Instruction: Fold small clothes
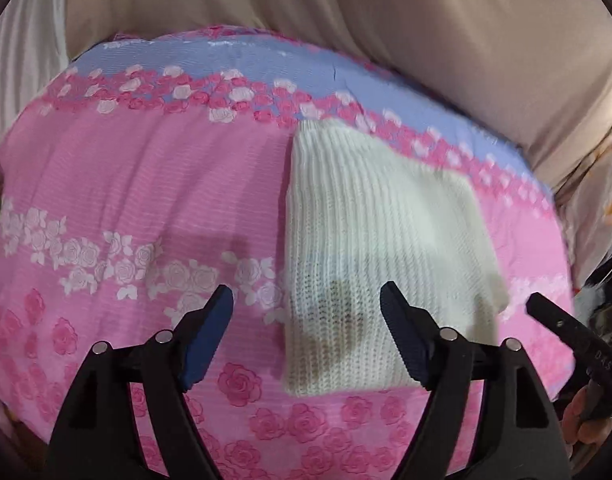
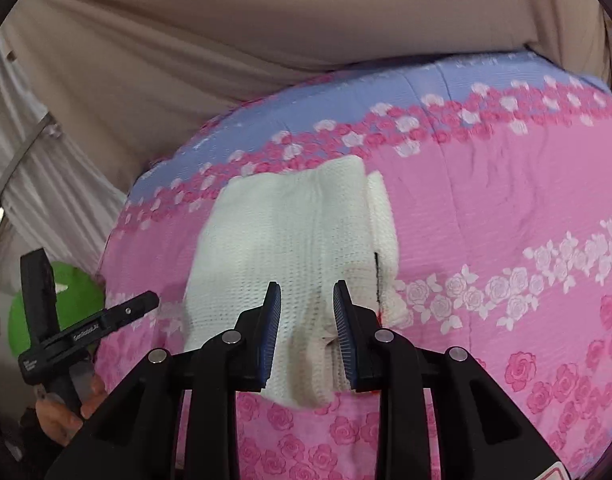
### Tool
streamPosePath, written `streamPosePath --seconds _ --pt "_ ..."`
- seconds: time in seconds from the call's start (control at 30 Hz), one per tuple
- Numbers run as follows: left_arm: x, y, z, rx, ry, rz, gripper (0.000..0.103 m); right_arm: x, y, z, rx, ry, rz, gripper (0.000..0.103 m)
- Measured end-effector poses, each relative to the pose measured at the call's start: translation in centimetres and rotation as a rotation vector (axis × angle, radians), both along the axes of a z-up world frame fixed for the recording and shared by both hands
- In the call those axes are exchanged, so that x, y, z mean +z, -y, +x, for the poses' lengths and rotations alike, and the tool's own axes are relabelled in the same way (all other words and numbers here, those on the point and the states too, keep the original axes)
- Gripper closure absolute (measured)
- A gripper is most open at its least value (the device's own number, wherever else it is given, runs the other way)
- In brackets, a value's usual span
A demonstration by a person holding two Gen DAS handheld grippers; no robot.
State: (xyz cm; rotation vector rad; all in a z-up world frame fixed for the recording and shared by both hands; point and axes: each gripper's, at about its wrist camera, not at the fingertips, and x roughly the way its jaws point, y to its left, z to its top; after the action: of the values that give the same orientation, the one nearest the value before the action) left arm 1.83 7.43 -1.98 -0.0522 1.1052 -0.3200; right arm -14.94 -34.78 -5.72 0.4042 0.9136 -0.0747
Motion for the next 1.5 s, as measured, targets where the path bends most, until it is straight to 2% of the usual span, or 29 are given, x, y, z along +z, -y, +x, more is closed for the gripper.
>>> streamPosePath --seconds 0.07,0.1,0.17,0.2,0.3,0.37,0.43,0.5,0.57,0.63,0.7,0.73,0.83,0.87,0.93,1.0,1.3,1.5 --pt "-1.9 2.0 0.3 -0.030 -0.026 0.099 0.030 -2.1 -1.2 1.0 0.051 -0.076 -0.014 0.082" --pt "-2.9 2.8 0.3 -0.049 -0.040 0.158 0.030 -3.6 -1.6 2.0 0.057 -0.125 -0.051 0.085" --pt "-3.4 3.1 -0.2 -0.058 -0.051 0.194 0.030 -8.5 -1.8 3.4 0.077 -0.292 -0.185 0.092" --pt "-2.9 2.8 -0.5 -0.048 -0.040 0.182 0.031 -9.2 -1.6 3.3 0.073 -0.313 -0.177 0.092" --pt "-2.3 2.1 -1.1 -0.032 -0.035 0.173 0.030 -6.0 -1.4 1.7 0.028 -0.237 -0.080 0.091" --pt "-2.6 2.1 -1.3 -0.013 -0.049 0.167 0.030 -4.6 -2.4 1.1 0.062 -0.195 -0.066 0.090" --pt "-2.4 2.3 -1.5 -0.005 -0.055 0.170 0.030 -6.6 -3.3 1.8 0.093 -0.244 -0.122 0.089" --pt "-1.6 2.7 -2.0 -0.015 -0.027 0.201 0.028 -10.1 -3.4 2.7 0.100 -0.341 -0.202 0.088" --pt "-0.7 3.0 -2.7 -0.018 0.016 0.214 0.021 -8.8 -2.6 1.9 0.054 -0.312 -0.136 0.088" --pt "0.2 3.3 -3.3 -0.011 0.048 0.216 0.019 -5.9 -1.8 0.9 -0.002 -0.242 -0.051 0.087" --pt "1.0 3.6 -3.7 -0.008 0.067 0.216 0.017 -3.0 -1.8 0.0 -0.035 -0.173 -0.064 0.082" --pt "1.3 3.7 -3.8 -0.007 0.077 0.223 0.017 -2.1 -1.7 -0.2 -0.059 -0.153 -0.082 0.073" --pt "2.3 4.1 -4.4 -0.002 0.123 0.254 0.017 -0.2 -2.3 -1.0 -0.093 -0.100 -0.113 0.063" --pt "2.5 4.2 -4.6 0.003 0.135 0.264 0.016 0.1 -2.4 -1.2 -0.106 -0.089 -0.136 0.055" --pt "2.8 4.3 -4.7 0.012 0.149 0.273 0.016 0.2 -2.8 -1.8 -0.111 -0.081 -0.170 0.048" --pt "3.1 4.4 -5.0 0.018 0.161 0.277 0.016 -0.2 -3.0 -2.4 -0.117 -0.098 -0.190 0.048" --pt "3.2 4.8 -6.5 0.033 0.176 0.279 0.015 -1.9 -3.4 -3.9 -0.135 -0.144 -0.162 0.045" --pt "3.0 4.9 -7.4 0.038 0.173 0.285 0.015 -1.2 -5.2 -4.3 -0.117 -0.113 -0.234 0.040"
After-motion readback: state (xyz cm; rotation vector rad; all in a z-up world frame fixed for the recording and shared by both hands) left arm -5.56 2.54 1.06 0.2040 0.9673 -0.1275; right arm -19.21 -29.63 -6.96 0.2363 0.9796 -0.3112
